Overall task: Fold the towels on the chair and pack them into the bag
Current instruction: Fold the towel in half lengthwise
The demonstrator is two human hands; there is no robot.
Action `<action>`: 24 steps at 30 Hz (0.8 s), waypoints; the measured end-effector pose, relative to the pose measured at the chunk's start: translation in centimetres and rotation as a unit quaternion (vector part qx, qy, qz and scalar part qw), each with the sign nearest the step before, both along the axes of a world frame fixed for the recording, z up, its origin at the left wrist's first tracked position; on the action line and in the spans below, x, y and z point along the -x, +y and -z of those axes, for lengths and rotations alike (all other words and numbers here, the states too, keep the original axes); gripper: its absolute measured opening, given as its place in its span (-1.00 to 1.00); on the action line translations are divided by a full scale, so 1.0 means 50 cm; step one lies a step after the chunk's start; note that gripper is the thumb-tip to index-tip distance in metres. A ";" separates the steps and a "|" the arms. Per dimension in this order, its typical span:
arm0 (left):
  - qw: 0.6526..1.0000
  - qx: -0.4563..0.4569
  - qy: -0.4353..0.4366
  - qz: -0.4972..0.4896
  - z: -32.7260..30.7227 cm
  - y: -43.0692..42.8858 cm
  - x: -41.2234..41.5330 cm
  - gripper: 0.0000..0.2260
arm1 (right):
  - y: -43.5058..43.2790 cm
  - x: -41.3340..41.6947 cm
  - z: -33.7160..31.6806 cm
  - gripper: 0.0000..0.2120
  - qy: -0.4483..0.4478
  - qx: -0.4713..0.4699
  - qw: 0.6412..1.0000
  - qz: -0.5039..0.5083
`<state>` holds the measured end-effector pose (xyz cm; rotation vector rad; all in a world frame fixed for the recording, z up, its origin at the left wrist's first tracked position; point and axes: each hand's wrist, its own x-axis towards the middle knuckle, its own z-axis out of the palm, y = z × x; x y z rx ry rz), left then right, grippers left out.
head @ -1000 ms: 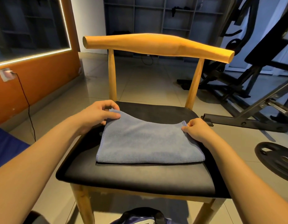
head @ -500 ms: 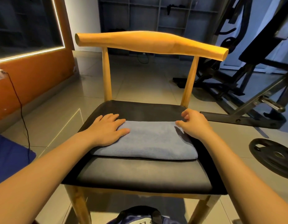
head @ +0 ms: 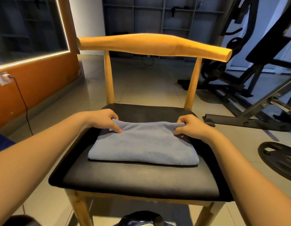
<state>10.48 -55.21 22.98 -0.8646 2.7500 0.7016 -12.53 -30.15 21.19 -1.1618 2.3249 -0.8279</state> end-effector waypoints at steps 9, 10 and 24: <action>0.960 -0.147 0.226 -0.074 -0.159 -0.017 -0.005 -0.79 | 0.065 -0.052 -0.076 -0.79 -0.301 0.121 0.945 0.046; 0.944 -0.174 0.268 -0.085 -0.177 -0.015 0.013 -0.79 | 0.075 -0.061 -0.075 -0.78 -0.341 0.139 0.928 0.054; 0.945 0.090 0.310 0.059 0.048 0.286 0.021 -0.68 | 0.137 -0.134 0.001 -0.82 -0.359 0.107 0.905 0.199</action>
